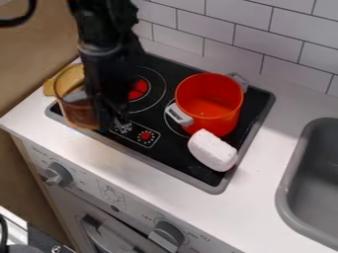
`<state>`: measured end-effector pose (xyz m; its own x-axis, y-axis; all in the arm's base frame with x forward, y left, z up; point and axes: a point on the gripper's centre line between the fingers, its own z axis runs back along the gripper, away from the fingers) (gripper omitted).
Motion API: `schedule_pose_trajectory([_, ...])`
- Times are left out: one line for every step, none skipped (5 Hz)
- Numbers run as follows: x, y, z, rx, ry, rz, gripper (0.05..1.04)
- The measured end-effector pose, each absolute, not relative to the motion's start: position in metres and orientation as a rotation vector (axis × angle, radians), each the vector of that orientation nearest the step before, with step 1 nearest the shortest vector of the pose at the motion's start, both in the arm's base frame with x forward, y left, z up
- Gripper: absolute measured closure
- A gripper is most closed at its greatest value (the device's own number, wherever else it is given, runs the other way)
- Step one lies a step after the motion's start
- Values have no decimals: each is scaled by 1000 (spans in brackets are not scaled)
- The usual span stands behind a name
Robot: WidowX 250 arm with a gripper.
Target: Moved the pot from between of the left and right burner to the left burner
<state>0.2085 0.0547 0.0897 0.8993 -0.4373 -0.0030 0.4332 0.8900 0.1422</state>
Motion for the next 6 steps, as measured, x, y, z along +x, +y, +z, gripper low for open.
schedule_pose_trajectory([207,67,93,159,-39,-446,1021])
schedule_pose_trajectory([223,88,95,185,-68,-485,1021])
schedule_pose_trajectory([248,104,87,216,-92,-487,1021])
schedule_pose_trajectory([280,118,80,192,-142,-503,1021])
schedule_pose_trajectory([300,124,69,190,-169,-505,1021])
schedule_pose_trajectory([303,118,65,198,-161,-480,1021])
